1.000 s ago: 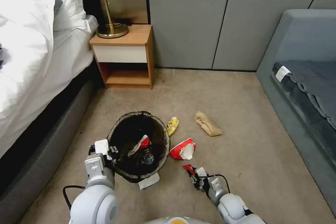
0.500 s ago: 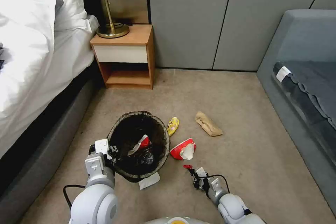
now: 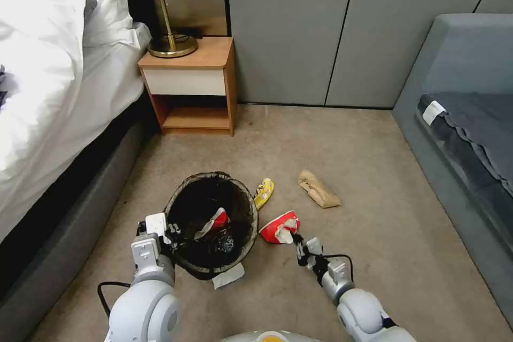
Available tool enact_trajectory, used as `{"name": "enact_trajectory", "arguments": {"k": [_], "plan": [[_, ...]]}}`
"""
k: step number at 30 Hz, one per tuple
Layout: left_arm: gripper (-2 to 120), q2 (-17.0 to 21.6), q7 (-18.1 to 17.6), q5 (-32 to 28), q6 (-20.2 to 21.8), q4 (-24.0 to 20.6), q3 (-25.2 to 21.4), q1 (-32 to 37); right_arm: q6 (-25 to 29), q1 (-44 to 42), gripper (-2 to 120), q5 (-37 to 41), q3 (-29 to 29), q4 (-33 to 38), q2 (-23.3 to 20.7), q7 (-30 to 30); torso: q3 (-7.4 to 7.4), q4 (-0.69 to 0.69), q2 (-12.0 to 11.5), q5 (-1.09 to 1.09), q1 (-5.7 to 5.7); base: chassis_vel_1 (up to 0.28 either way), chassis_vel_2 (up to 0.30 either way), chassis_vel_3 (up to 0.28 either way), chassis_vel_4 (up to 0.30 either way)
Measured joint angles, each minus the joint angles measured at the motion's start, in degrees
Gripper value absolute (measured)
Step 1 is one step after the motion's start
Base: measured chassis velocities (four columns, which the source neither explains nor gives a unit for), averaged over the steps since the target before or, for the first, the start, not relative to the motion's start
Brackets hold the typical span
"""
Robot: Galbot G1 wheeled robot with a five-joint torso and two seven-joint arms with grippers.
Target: Pick up the trash bin, then pick up the garbage from the floor and place it into the trash bin.
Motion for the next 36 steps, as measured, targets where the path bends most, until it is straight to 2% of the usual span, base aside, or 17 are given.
{"name": "enact_trajectory", "arguments": {"k": [1, 4, 6, 9, 15, 16, 21, 26, 35, 36], "plan": [[0, 0.0, 0.0, 0.0, 0.0, 0.0, 0.0, 0.0, 0.0, 0.0, 0, 0.0, 0.0, 0.0, 0.0, 0.0, 0.0, 0.0, 0.0, 0.0, 0.0, 0.0, 0.0, 0.0, 0.0], [0, 0.2, 0.0, 0.0, 0.0, 0.2, 0.34, 0.27, 3.07, -0.6, 0, 2.14, 0.65, 9.37, -0.55, -1.58, 0.0, 0.01, 0.0, -0.01, 0.0, 0.0, 0.0, 0.0, 0.0], [0, 0.2, 0.0, 0.01, 0.0, 0.22, 0.41, 0.36, 3.59, -0.66, 0, 2.6, 0.65, 11.23, -0.61, -1.97, 0.0, 0.0, 0.0, 0.0, 0.0, 0.0, 0.0, 0.0, 0.0], [0, 0.2, 0.0, 0.23, 0.0, 0.23, 0.91, 0.75, 5.04, -0.8, 0, 3.69, -0.91, 18.87, -0.86, -3.48, 0.0, 0.0, 0.0, 0.0, 0.0, 0.0, 0.0, 0.0, 0.0], [0, 0.19, 0.0, 0.56, -0.04, 0.33, 1.2, 0.85, 6.09, -1.05, 0, 2.83, -4.24, 23.43, -1.73, -4.79, 0.0, 0.0, 0.0, 0.0, 0.0, 0.0, 0.0, 0.0, 0.0], [0, 0.24, 0.01, 0.61, -0.04, 0.33, 1.24, 0.86, 6.3, -1.03, 0, 0.88, -6.44, 23.94, -2.42, -4.64, 0.0, -0.01, 0.0, 0.0, 0.0, 0.0, 0.0, 0.0, 0.0], [0, 0.06, 0.06, 0.85, -0.04, 0.31, 1.51, 0.75, 6.33, 0.75, 0, -3.58, -13.31, 20.88, -4.1, -2.5, 0.0, 0.0, 0.0, 0.0, 0.0, 0.0, 0.0, 0.0, 0.0], [0, -0.29, 0.12, 1.22, -0.04, -0.5, 1.77, 1.11, 6.35, 3.73, 0, -5.5, -18.49, 15.78, -2.99, -1.67, 0.0, 0.0, 0.0, 0.0, 0.0, 0.0, 0.0, 0.0, 0.0], [0, -0.34, 0.16, 1.46, -0.05, -1.76, 1.78, 2.03, 5.74, 6.98, 0, -5.73, -20.55, 9.54, -0.52, -0.18, 0.0, 0.0, 0.0, 0.0, 0.0, 0.0, 0.0, 0.0, 0.0], [0, -0.34, 0.17, 1.47, -0.06, -1.91, 1.79, 2.12, 5.72, 7.12, 3, -5.73, -20.41, 8.74, -0.26, -0.06, 0.0, 0.01, 0.0, 0.0, 0.0, 0.0, 0.0, 0.0, 0.0]]}}
